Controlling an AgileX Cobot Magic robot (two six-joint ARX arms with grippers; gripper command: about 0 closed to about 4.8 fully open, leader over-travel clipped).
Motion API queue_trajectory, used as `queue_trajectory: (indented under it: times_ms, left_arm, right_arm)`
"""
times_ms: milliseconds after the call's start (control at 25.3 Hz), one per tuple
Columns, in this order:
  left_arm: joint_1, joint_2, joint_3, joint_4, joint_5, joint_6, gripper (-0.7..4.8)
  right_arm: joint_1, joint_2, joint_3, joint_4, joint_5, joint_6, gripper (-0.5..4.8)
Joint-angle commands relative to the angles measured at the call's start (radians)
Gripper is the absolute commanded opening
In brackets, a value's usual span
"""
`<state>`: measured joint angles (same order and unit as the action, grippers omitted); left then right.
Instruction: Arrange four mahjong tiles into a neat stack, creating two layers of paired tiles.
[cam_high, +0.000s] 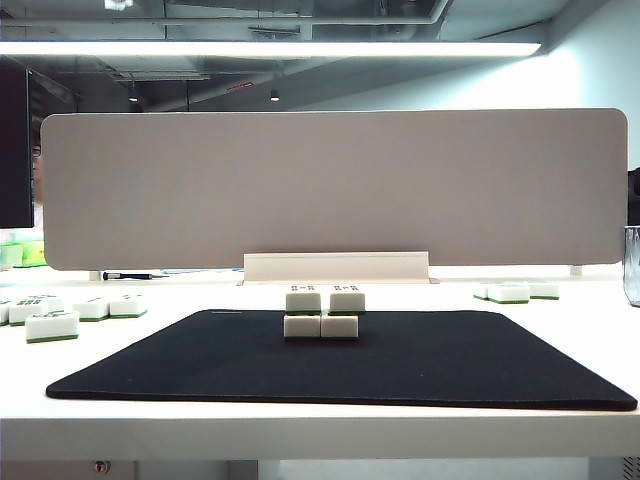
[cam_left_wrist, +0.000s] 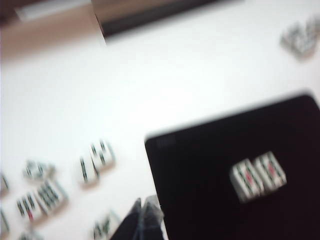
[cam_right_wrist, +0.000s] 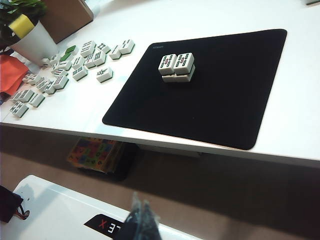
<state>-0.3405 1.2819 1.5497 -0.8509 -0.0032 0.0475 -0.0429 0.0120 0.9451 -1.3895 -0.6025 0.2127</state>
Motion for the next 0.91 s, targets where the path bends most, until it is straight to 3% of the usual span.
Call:
queue_trajectory:
  times_ms: [40,198,395,672,830,909]
  left_arm:
    - [0.027,-0.123,-0.190,0.269,0.003,0.001,-0.06]
    - [0.095,-0.288,-0.474,0.463,0.003,0.000,-0.06]
    - [0.154,-0.458,-0.747,0.550,-0.002,0.002,-0.06]
    - [0.189,-0.722,-1.154,0.805,-0.022,0.005,-0.06]
    - [0.226,-0.922,-1.372,0.887,-0.027,0.005,-0.06]
    - [0.254,-0.965,-1.426,0.911,-0.018,0.001,-0.06]
  right_arm:
    - [0.001,-0.012,0.003,0.010,-0.002,0.000,-0.01]
    - [0.000,-0.012,0.003,0.009,-0.002,0.000,-0.01]
    - [0.001,-0.012,0.003,0.010,-0.002,0.000,-0.01]
    - [0.001,-0.012,0.003,0.010,-0.002,0.000,-0.01]
    - [0.001,-0.012,0.003,0.010,-0.002,0.000,-0.01]
    - [0.001,-0.012,0.003,0.010,-0.002,0.000,-0.01]
